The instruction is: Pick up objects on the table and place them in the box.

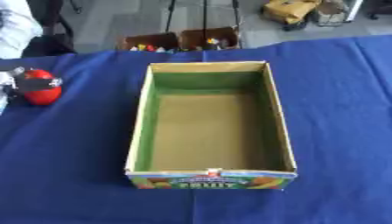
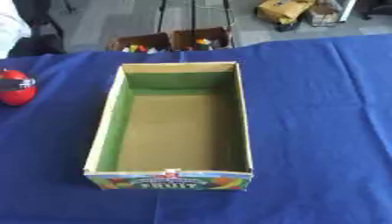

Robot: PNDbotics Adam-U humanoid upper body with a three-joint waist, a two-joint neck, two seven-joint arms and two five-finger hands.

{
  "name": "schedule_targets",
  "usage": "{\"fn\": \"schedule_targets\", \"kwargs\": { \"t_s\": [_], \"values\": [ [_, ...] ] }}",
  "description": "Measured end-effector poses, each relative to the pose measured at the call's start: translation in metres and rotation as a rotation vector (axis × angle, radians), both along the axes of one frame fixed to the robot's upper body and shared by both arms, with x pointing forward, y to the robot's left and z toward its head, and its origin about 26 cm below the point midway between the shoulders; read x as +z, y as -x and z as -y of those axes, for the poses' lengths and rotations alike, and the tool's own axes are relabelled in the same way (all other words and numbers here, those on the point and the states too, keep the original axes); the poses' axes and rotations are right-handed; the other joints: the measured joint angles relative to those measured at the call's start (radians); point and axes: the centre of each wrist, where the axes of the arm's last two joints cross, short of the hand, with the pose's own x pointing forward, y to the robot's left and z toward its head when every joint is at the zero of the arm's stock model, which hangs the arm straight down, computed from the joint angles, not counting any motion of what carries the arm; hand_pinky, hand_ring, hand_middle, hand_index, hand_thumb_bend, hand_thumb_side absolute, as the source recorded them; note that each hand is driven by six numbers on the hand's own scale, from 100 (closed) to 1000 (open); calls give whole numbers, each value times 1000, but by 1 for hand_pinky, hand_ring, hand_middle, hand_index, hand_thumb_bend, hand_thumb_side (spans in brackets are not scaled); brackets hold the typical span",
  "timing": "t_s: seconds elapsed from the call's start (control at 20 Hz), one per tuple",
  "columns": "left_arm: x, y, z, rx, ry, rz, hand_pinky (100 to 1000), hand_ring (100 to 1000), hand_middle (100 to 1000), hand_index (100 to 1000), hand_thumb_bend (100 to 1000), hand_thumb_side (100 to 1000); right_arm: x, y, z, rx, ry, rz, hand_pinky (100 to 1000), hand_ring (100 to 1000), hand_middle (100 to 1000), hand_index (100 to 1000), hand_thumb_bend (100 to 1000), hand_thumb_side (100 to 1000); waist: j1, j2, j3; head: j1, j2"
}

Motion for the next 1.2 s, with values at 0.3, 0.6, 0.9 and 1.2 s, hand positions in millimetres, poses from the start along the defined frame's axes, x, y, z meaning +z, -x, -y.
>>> {"fn": "schedule_targets", "kwargs": {
  "t_s": [0.3,0.6,0.9,1.2],
  "values": [
    [-1,-1,4,-1,-5,15,229,483,614,926,100,491,0,0,0,0,-2,1,776,811,725,771,100,850,4,-6,-1,-1,6],
    [2,-2,9,1,-44,26,235,487,601,919,100,469,0,0,1,0,-5,-1,775,810,725,770,100,850,7,-22,1,-5,9],
    [10,0,15,10,-118,44,231,483,585,910,100,457,-2,1,2,-1,-8,-8,775,810,724,770,100,847,10,-37,4,-10,17],
    [21,2,22,-7,-167,65,205,477,575,906,100,456,-4,1,3,-3,-10,-17,775,810,724,770,100,845,12,-59,12,-16,27]
  ]
}}
